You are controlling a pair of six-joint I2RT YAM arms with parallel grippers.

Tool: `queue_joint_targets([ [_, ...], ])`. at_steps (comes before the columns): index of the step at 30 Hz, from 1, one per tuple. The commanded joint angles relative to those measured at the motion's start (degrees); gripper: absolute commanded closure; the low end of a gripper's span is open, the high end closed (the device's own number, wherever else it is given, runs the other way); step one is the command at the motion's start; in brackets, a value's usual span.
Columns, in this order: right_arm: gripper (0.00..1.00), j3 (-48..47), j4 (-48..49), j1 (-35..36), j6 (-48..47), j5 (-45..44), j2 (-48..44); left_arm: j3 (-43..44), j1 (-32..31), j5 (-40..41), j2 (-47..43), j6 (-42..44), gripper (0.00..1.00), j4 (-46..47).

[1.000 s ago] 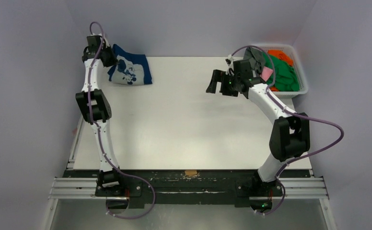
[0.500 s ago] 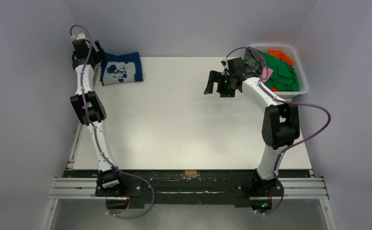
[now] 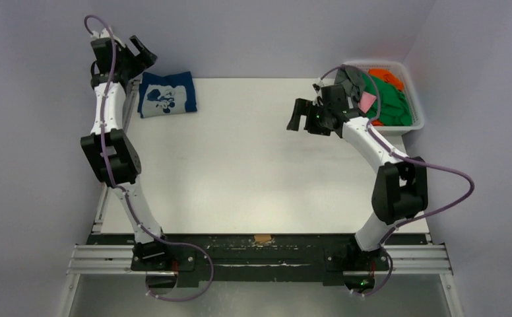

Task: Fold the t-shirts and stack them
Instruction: Reset both arms

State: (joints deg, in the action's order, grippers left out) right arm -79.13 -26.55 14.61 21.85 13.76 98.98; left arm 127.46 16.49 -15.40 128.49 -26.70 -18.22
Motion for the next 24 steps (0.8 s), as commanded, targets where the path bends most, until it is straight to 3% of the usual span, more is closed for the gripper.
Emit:
queue_joint_targets([
  [1,0.01,6.0,6.8,-0.7,0.9,-6.7,-8.7,-21.5,-5.4,-5.2,-16.6,-6.6,0.0,5.5],
  [3,0.01,9.7,8.9,-1.5,2.3,-7.5,-11.1,-33.7,-9.6,-3.6,-25.4,-5.8,0.0,8.5],
  [9,0.01,22.2,15.9,-3.3,3.3,-8.6,-18.7,-56.6,-19.1,4.1,-43.3,-6.2,0.0,5.8],
  [13,0.01,26.8,16.6,-3.3,1.7,-9.7,-23.2,-63.6,-26.1,11.4,-48.9,-6.4,0.0,-0.7],
  [16,0.01,30.5,17.8,-3.3,2.3,-12.9,-25.6,-69.6,-29.8,11.7,-53.6,-6.6,0.0,2.0],
  [24,0.01,39.4,25.6,-3.3,3.5,-17.9,-32.8,-76.8,-30.6,12.4,-61.4,-5.3,0.0,1.9],
])
